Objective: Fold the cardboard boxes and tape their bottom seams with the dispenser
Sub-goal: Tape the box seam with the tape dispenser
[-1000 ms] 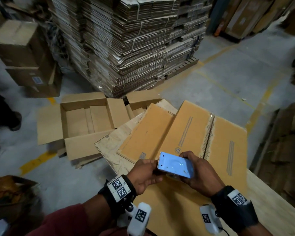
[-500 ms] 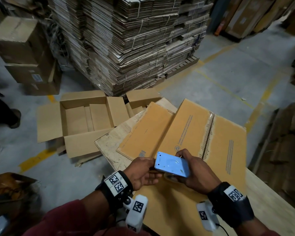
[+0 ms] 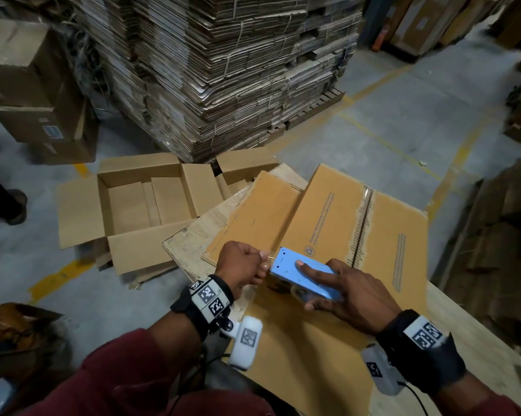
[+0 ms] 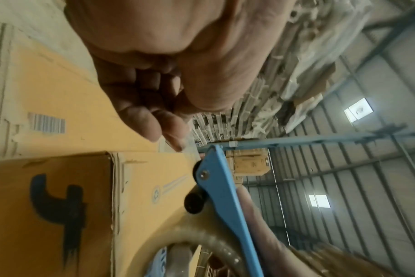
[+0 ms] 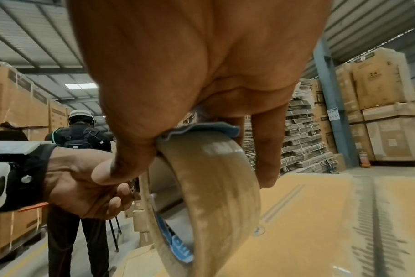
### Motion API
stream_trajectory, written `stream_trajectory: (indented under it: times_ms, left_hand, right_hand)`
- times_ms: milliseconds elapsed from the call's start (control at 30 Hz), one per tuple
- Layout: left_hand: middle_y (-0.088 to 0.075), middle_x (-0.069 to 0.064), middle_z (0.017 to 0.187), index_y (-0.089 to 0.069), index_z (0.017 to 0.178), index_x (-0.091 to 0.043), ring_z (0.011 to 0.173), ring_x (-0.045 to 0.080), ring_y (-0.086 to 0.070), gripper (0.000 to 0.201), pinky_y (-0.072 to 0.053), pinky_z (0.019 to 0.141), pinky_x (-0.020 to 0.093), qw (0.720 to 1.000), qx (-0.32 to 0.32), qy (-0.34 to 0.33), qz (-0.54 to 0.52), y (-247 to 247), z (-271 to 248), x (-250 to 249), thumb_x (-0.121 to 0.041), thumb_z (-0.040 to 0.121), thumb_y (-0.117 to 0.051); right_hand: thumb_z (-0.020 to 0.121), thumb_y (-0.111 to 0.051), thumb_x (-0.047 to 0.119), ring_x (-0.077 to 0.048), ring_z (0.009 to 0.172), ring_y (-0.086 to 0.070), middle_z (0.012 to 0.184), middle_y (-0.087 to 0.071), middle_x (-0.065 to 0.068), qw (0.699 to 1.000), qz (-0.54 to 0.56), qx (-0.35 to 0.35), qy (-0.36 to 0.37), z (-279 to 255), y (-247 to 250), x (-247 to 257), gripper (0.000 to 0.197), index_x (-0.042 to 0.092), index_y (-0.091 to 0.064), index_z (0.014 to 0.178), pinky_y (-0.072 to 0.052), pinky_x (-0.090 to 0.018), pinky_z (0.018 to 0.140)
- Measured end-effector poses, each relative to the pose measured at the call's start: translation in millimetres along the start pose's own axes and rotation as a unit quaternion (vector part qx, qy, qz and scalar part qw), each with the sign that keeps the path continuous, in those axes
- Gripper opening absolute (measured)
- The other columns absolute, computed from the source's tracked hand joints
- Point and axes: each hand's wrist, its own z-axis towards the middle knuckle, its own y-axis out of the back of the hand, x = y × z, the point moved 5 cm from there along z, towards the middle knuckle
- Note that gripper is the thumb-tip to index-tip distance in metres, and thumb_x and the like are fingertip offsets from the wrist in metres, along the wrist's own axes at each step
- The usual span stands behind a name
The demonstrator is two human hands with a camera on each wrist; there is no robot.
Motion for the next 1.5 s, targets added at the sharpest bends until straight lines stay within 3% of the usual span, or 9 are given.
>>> stream_trajectory:
  times_ms: [333, 467, 533, 600, 667, 833, 1000, 1300, 1500]
  left_hand:
    - [-0.068, 0.01, 0.06, -0.068, 0.084, 0.002, 0.046, 0.018, -0.057, 0.012, -0.053, 0.048, 0.029, 0.999, -0.016, 0.024, 0.024, -14.6, 2.0, 11.4, -0.003, 0.095, -0.069]
    - [-0.074, 0.001, 0.112, -0.072, 0.119, -0.016, 0.105, 0.021, -0.072, 0.032, -0.056, 0.08, 0.028, 0.946, -0.196, 0.053, 0.252, 109.9, 49.0, -0.3, -0.04, 0.099, -0.065]
    - [-0.071, 0.007, 0.115, -0.066, 0.129, -0.01, 0.097, 0.026, -0.07, 0.035, -0.058, 0.075, 0.024, 0.969, -0.215, 0.058, 0.104, 166.5, 73.7, -3.1, -0.034, 0.105, -0.057]
    - [-0.068, 0.013, 0.087, -0.069, 0.114, 0.005, 0.062, 0.026, -0.059, 0.023, -0.054, 0.05, 0.025, 0.988, -0.15, 0.001, -0.035, 158.9, 63.5, -9.2, -0.011, 0.104, -0.055]
    - [-0.064, 0.014, 0.077, -0.07, 0.098, 0.002, 0.053, 0.022, -0.05, 0.016, -0.046, 0.048, 0.025, 0.998, -0.055, -0.006, -0.014, 97.2, 43.3, -21.3, -0.008, 0.102, -0.059]
    - [-0.077, 0.012, 0.089, -0.071, 0.105, -0.002, 0.066, 0.023, -0.064, 0.042, -0.059, 0.065, 0.035, 0.989, 0.144, 0.024, -0.008, -43.9, 10.4, -11.1, -0.044, 0.1, -0.065]
    - [-0.078, 0.012, 0.112, -0.066, 0.127, -0.005, 0.095, 0.028, -0.072, 0.081, -0.062, 0.081, 0.041, 0.948, 0.277, 0.145, -0.06, -92.5, -13.9, -2.4, -0.075, 0.087, -0.061]
    - [-0.063, 0.007, 0.075, -0.07, 0.1, -0.004, 0.063, 0.016, -0.059, 0.01, -0.06, 0.062, 0.03, 0.946, 0.198, 0.186, -0.176, -86.6, -18.7, 21.1, -0.014, 0.097, -0.069]
    - [-0.064, 0.007, 0.079, -0.071, 0.109, -0.009, 0.07, 0.018, -0.061, 0.035, -0.062, 0.071, 0.036, 0.922, 0.232, 0.205, -0.232, -82.5, -21.3, 23.3, -0.025, 0.08, -0.082]
  right_hand:
    - [0.084, -0.008, 0.088, -0.02, 0.08, -0.057, 0.106, -0.044, 0.007, 0.998, -0.056, -0.02, -0.021, -14.5, -6.3, -8.1, 0.063, 0.073, -0.005, 0.145, -0.038, -0.032, 0.057]
    - [0.086, -0.026, 0.085, -0.022, 0.091, -0.064, 0.111, -0.053, 0.005, 0.997, -0.055, -0.034, -0.039, -59.2, -8.7, -82.8, 0.054, 0.08, -0.014, 0.139, -0.047, -0.034, 0.067]
    - [0.084, -0.033, 0.086, -0.024, 0.092, -0.068, 0.112, -0.06, 0.002, 0.994, -0.026, -0.058, -0.087, -100.3, 3.0, -137.7, 0.053, 0.083, -0.018, 0.134, -0.055, -0.036, 0.072]
    - [0.083, -0.048, 0.082, -0.021, 0.087, -0.068, 0.105, -0.062, 0.001, 0.991, 0.045, -0.077, -0.104, -119.7, 16.1, -162.2, 0.053, 0.076, -0.035, 0.135, -0.055, -0.035, 0.072]
    - [0.083, -0.056, 0.078, -0.012, 0.082, -0.065, 0.099, -0.06, 0.007, 0.983, 0.129, -0.104, -0.08, -108.6, 30.8, -151.0, 0.056, 0.061, -0.052, 0.136, -0.053, -0.034, 0.071]
    - [0.087, -0.078, 0.047, -0.007, 0.091, -0.062, 0.103, -0.061, 0.01, 0.957, 0.221, -0.185, 0.012, -64.6, 35.6, -110.4, 0.053, 0.039, -0.062, 0.137, -0.043, -0.016, 0.075]
    - [0.085, -0.073, 0.055, -0.008, 0.091, -0.061, 0.104, -0.061, 0.009, 0.946, 0.257, -0.191, 0.043, -47.7, 27.5, -84.6, 0.055, 0.037, -0.064, 0.136, -0.042, -0.014, 0.074]
    - [0.084, -0.071, 0.061, -0.015, 0.089, -0.059, 0.102, -0.058, 0.005, 0.955, 0.226, -0.181, 0.058, -35.8, 19.4, -71.0, 0.057, 0.048, -0.059, 0.138, -0.044, -0.024, 0.069]
    - [0.079, -0.085, 0.041, -0.017, 0.093, -0.06, 0.106, -0.062, 0.005, 0.947, 0.25, -0.186, 0.076, -33.1, 27.6, -61.7, 0.067, 0.039, -0.059, 0.141, -0.046, -0.023, 0.073]
